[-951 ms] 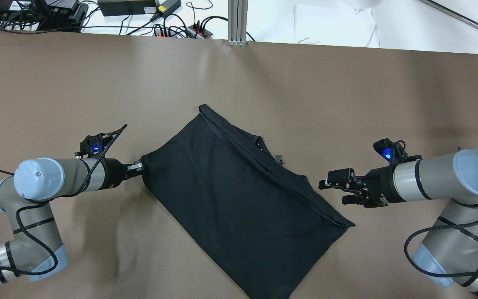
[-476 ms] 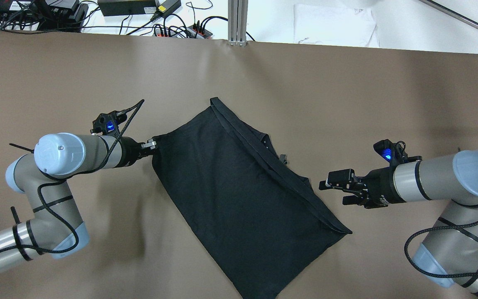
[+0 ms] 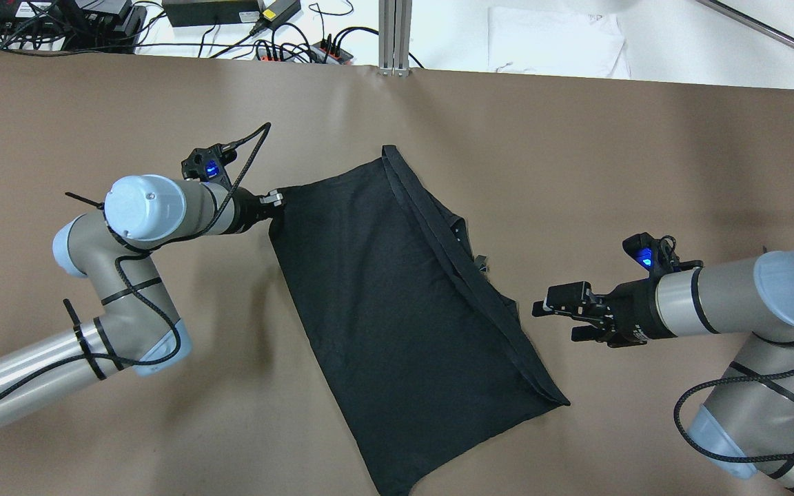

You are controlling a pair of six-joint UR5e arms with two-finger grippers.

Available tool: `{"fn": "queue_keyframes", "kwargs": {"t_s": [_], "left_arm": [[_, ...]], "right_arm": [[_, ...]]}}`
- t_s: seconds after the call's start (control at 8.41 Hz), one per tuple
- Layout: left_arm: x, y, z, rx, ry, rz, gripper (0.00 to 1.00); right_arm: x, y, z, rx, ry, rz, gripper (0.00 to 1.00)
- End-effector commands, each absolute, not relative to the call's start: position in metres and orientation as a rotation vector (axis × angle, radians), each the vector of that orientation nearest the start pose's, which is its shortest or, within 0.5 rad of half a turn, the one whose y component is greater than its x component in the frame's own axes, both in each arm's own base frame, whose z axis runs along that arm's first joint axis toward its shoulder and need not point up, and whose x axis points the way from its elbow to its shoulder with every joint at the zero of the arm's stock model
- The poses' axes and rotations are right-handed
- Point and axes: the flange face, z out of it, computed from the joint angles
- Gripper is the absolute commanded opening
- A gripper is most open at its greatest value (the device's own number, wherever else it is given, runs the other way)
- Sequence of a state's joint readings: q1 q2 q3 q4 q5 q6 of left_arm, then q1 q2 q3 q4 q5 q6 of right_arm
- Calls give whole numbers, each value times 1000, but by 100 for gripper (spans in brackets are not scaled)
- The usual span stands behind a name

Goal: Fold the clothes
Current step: 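Pull the grasped corner away from the robot with the left gripper, straightening the shirt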

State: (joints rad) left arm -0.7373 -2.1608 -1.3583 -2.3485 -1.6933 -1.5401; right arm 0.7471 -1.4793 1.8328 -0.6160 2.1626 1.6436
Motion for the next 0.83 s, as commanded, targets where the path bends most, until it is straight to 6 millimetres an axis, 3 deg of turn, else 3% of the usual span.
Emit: {"fn": "queue_keyframes", "kwargs": {"t_s": [0.0, 0.24, 0.48, 0.71], "left_arm": [[468, -644, 304, 370, 1073, -574, 0], [488, -665, 284, 370, 1062, -577, 0], [497, -685, 282, 385, 1025, -604, 0], [506, -705, 266, 388, 1007, -616, 0]], "right_arm": [[-321, -405, 378, -57, -1355, 308, 94], [-320, -405, 378, -56, -1355, 310, 94], [-320, -405, 378, -56, -1355, 310, 94], [-320, -405, 376, -54, -1358, 308, 94]]}}
